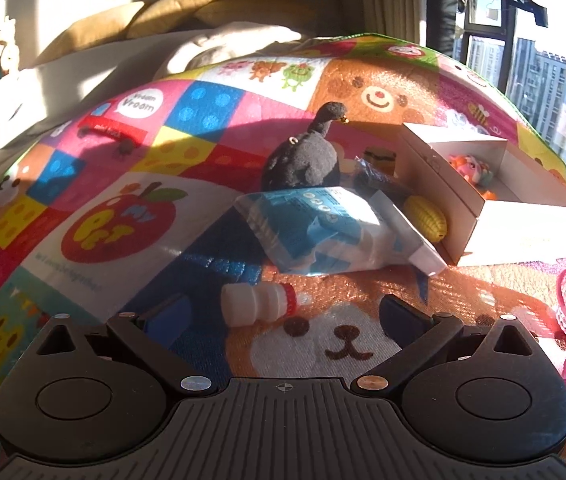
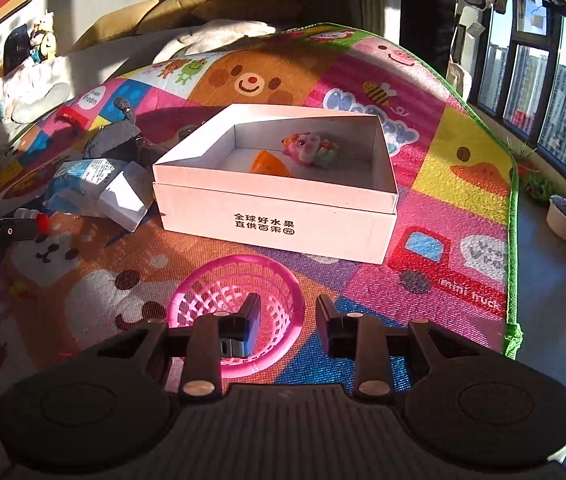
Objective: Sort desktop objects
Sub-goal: 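Grasp the pink mesh strainer with the right gripper and lift it, then hold the strainer in the right gripper while the left gripper grasps the yogurt bottle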
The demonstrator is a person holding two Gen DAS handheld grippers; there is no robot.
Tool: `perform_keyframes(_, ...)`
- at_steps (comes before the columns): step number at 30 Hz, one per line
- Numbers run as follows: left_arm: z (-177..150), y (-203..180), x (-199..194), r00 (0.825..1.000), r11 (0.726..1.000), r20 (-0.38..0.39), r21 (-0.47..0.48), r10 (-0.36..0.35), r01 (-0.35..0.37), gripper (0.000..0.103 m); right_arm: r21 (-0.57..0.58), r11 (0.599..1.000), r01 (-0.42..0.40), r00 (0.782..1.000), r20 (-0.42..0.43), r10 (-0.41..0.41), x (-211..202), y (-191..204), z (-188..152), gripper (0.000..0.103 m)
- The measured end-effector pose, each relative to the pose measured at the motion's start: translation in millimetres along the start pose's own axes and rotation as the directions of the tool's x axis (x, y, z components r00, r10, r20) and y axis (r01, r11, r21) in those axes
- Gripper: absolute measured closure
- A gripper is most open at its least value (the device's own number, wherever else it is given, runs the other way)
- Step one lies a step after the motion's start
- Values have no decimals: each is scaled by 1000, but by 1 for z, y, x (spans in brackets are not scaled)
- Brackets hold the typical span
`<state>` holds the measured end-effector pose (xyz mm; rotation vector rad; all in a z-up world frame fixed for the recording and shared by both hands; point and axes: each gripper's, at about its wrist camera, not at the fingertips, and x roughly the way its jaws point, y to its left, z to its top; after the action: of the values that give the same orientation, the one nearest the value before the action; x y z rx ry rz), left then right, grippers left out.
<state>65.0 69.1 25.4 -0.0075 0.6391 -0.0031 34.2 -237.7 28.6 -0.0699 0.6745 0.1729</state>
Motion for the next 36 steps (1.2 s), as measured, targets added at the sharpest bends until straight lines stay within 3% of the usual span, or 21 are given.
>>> perform_keyframes(1,2,-1,4,1000,1000,3,10,16,-16,2,21,1000,-1,1000,13,1,-2,-2,-1,52)
perform_keyframes(3,5,-4,12,999,998,4,33,50,-51,17,31,999,-15,1000,28,14,-5,0,-2,46)
perform_keyframes(4,5,-4,15,998,997,-3,42,60,-59,31,28,999,-24,999,30,23,-5,3,-2,46)
perform_keyframes(9,2,-8,24,995,992,-15,86,97,-95,35,-17,999,-35,998,46,36,-8,18,-5,35)
perform_keyframes(11,1,-10,24,994,989,-10,100,112,-111,52,-39,999,-30,998,57,32,-9,23,-8,32)
perform_keyframes(17,2,-15,13,998,995,-20,84,63,-61,52,-50,998,-41,997,63,44,-9,29,-11,27)
perform_keyframes(21,3,-33,-1,996,996,-48,44,-70,73,52,-45,998,-49,996,75,52,-9,30,-12,23)
perform_keyframes(24,-2,-52,-7,969,974,-100,-31,-227,225,52,-41,998,-52,996,73,55,-6,30,-12,22)
perform_keyframes(27,-13,-69,-8,938,946,-132,-93,-321,311,52,-40,998,-48,996,74,51,-7,31,-12,22)
perform_keyframes(32,-23,-66,-6,928,928,-117,-174,-353,331,51,-37,999,-35,996,80,38,-14,32,-14,20)
perform_keyframes(36,-23,-51,-9,938,928,-102,-217,-332,304,45,-44,999,-29,997,64,32,-12,37,-15,19)
